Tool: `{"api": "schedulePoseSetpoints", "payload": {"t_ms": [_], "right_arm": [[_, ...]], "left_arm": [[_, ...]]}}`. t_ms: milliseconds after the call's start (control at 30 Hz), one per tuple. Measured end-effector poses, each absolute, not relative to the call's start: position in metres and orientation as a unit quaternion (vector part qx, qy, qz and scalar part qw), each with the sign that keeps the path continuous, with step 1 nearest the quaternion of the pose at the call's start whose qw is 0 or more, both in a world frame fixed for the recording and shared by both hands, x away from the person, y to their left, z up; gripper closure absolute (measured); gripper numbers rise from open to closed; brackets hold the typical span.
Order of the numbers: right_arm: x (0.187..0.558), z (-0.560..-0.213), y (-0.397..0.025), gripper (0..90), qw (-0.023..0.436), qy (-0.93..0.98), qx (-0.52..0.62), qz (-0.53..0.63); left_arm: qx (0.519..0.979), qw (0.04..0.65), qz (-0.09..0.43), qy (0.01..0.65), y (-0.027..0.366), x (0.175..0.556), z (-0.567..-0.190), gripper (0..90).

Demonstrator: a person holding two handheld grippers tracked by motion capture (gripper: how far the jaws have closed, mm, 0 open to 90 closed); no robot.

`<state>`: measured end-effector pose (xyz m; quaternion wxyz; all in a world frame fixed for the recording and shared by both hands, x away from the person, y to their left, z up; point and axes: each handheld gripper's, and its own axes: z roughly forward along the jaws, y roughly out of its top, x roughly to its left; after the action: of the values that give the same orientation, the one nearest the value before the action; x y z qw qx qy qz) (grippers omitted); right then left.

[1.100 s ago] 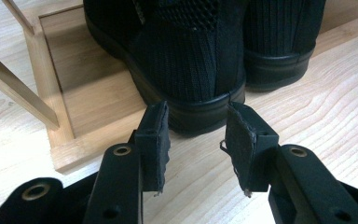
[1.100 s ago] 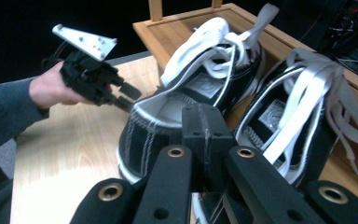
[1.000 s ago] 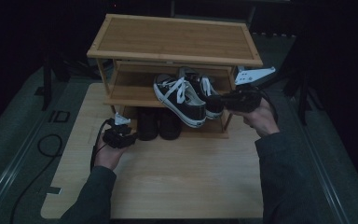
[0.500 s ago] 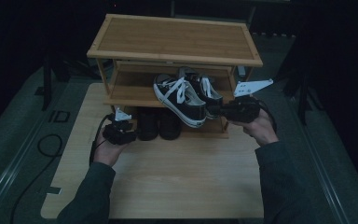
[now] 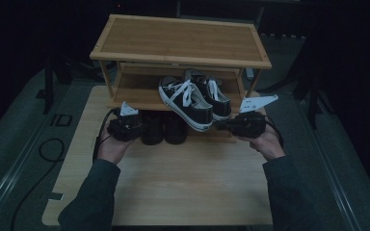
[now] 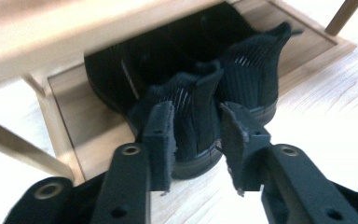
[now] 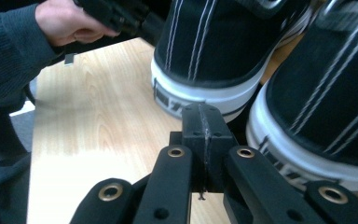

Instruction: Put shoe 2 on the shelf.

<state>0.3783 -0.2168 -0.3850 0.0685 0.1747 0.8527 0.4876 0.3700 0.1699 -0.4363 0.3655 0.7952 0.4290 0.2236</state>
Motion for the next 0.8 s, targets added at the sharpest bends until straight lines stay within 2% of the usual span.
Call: {"api": "schedulePoseSetpoints", "payload": {"t_ms": [300, 800], "right_arm": [[0.372, -0.398, -0.211, 90.0, 0.057, 0.854, 0.166, 0.489], [0.371, -0.397, -0.209, 90.0, 0.054, 0.850, 0.160, 0.498]], "left_arm": [[0.801, 0.366, 0.241, 0.409, 0.161, 0.374, -0.415, 89.5], [0.786, 0.379, 0.265, 0.411, 0.158, 0.391, -0.390, 90.0]]}}
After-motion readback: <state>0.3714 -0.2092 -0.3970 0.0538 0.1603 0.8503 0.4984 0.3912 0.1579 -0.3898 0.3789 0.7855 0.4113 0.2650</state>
